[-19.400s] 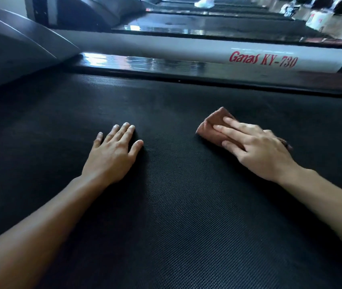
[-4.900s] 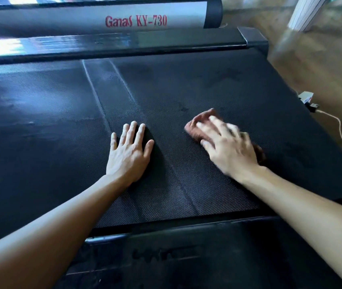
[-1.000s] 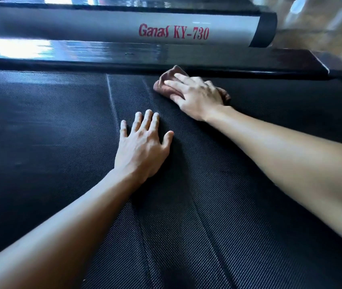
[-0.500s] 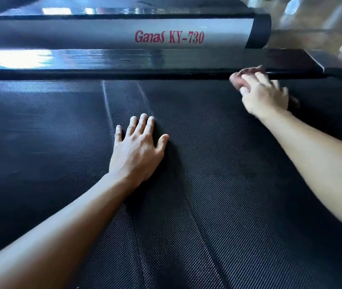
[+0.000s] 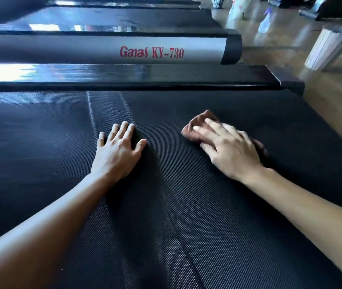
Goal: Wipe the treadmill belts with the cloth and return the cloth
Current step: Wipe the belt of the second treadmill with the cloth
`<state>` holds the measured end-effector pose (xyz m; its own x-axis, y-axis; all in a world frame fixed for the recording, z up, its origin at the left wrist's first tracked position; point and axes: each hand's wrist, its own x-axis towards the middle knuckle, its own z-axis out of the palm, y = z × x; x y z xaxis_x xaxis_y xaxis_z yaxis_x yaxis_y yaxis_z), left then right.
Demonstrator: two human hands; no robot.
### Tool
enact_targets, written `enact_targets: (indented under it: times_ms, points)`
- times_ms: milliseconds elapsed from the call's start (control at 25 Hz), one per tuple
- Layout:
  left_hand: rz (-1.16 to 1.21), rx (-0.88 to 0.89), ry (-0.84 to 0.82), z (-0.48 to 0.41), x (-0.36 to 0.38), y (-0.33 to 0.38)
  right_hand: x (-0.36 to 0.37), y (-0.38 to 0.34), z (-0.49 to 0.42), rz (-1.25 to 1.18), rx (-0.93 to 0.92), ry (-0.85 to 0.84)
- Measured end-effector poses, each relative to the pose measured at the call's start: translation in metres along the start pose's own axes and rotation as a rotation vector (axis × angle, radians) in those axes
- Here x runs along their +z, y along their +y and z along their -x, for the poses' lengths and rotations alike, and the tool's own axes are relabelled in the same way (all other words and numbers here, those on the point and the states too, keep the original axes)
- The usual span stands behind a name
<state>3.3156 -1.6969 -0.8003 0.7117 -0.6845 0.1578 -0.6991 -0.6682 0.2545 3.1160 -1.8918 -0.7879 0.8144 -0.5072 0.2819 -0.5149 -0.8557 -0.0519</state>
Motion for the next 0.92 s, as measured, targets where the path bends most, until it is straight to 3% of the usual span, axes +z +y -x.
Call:
enact_targets:
  times_ms: [80, 200, 400, 560, 600, 720, 760, 880, 920]
  points:
    - [0.026, -0.018, -0.008, -0.001, -0.001, -0.001, -0.012, 0.006, 0.029, -0.01, -0.063, -0.05]
    - [0.034, -0.033, -0.032, 0.0, -0.004, 0.0, -0.027, 0.018, 0.052, 0.037, 0.229, -0.013]
    - [0.031, -0.037, -0.062, 0.004, -0.008, 0.001, -0.042, -0.012, 0.144, 0.017, -0.119, 0.053]
    - [0.036, -0.068, -0.084, 0.032, -0.012, 0.02, -0.064, 0.009, 0.162, 0.061, 0.177, 0.059]
    - [0.058, -0.064, -0.091, 0.045, -0.013, 0.028, -0.064, 0.002, 0.172, 0.059, 0.138, 0.06]
    - [0.15, 0.011, -0.088, 0.09, -0.016, 0.06, -0.069, -0.016, 0.21, 0.023, -0.206, -0.001]
    - [0.169, 0.055, -0.082, 0.106, -0.017, 0.071, -0.073, -0.011, 0.21, 0.013, -0.214, -0.022]
    - [0.202, 0.194, -0.087, 0.151, -0.014, 0.109, -0.083, 0.006, 0.208, 0.017, 0.129, 0.016]
    - [0.213, 0.217, -0.085, 0.16, -0.013, 0.119, -0.082, 0.005, 0.215, 0.021, 0.161, 0.03]
